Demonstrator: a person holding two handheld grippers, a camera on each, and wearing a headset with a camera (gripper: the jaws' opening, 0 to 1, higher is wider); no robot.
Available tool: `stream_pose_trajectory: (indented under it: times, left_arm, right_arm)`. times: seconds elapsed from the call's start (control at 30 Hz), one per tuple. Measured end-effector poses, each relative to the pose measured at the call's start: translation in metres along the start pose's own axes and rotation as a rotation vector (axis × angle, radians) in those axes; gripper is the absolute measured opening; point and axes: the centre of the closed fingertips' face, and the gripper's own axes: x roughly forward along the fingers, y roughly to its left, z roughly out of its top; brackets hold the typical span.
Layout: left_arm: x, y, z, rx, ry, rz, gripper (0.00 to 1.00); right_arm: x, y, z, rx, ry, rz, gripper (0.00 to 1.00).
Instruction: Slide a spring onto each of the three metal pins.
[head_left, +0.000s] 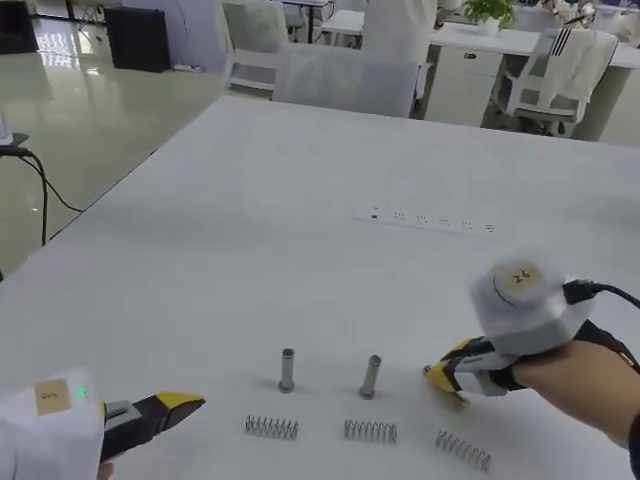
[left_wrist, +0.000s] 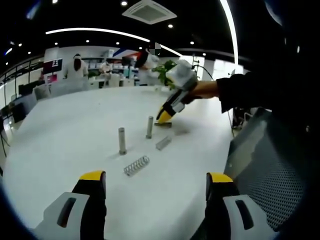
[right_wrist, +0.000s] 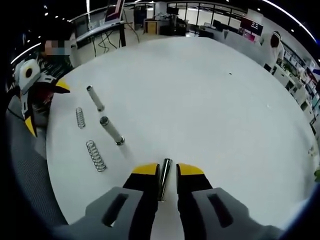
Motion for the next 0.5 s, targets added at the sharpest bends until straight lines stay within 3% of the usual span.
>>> stream_pose_trajectory:
  times: [0.5]
  left_arm:
    - [0.0, -0.0001, 0.0007, 0.003, -0.002, -0.001, 0.78]
  right_arm:
    - [0.011, -0.0015, -0.0068, 0.034, 0.076, -0.005, 0.07]
